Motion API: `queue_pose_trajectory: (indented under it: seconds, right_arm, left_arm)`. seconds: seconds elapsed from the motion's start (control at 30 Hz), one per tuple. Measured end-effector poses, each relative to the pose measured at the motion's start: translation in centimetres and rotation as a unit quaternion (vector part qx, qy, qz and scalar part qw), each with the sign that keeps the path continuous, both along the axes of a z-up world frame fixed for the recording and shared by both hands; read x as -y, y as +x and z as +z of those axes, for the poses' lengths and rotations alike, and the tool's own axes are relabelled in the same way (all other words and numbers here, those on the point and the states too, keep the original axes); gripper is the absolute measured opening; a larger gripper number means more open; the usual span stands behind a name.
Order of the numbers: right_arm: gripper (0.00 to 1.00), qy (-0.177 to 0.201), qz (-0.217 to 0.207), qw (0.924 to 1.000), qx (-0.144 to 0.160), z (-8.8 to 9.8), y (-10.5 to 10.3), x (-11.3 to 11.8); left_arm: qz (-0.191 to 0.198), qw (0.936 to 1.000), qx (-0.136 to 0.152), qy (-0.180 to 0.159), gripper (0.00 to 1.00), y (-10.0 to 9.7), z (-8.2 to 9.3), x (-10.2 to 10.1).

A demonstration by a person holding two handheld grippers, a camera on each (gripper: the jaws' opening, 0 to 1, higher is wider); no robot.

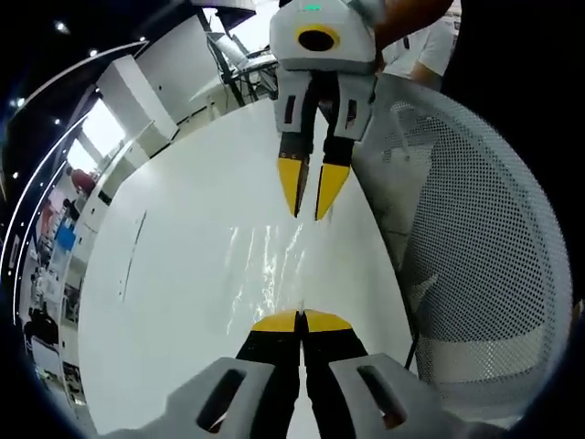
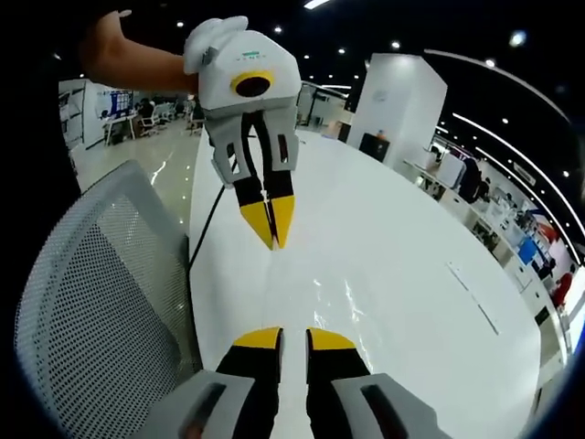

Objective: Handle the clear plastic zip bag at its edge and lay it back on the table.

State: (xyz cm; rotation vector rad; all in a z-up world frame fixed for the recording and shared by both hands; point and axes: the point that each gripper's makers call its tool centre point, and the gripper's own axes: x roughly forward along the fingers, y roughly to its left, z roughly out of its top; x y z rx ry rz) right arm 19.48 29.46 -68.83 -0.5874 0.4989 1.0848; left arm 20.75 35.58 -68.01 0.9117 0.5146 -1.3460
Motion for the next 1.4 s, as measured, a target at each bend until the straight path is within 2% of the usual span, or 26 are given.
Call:
queue_pose_trajectory:
  seconds: [0.17,0.47,0.63,0.83,1.17,1.4]
  right_arm:
    - [0.00,-0.006,-0.003,1.0000,-0.005,-0.7,-0.1,0.0]
    - [0.00,-0.002,-0.014,0.9998,-0.011,-0.7,0.1,0.0]
    - [0.00,-0.004,-0.017,0.9998,-0.014,-0.6,0.1,0.2]
    - [0.00,-0.004,-0.018,0.9997,-0.015,-0.5,0.3,0.1]
    - [0.00,0.000,-0.021,0.9996,-0.020,0.1,0.8,-0.2]
    - [0.00,0.003,-0.022,0.9994,-0.027,0.7,1.0,-0.6]
  left_arm:
    - [0.009,0.9997,-0.005,-0.021,0.00,0.1,0.5,0.4]
    - [0.012,0.9993,0.008,-0.035,0.00,0.4,0.8,0.5]
    - [0.003,0.9976,0.019,-0.066,0.14,0.0,2.2,1.2]
    - [-0.011,0.9964,0.027,-0.079,0.13,-0.6,3.3,2.3]
    - [-0.036,0.9959,0.017,-0.081,0.12,-1.8,2.9,3.8]
    - [-0.054,0.9959,0.022,-0.069,0.10,-2.4,2.1,4.7]
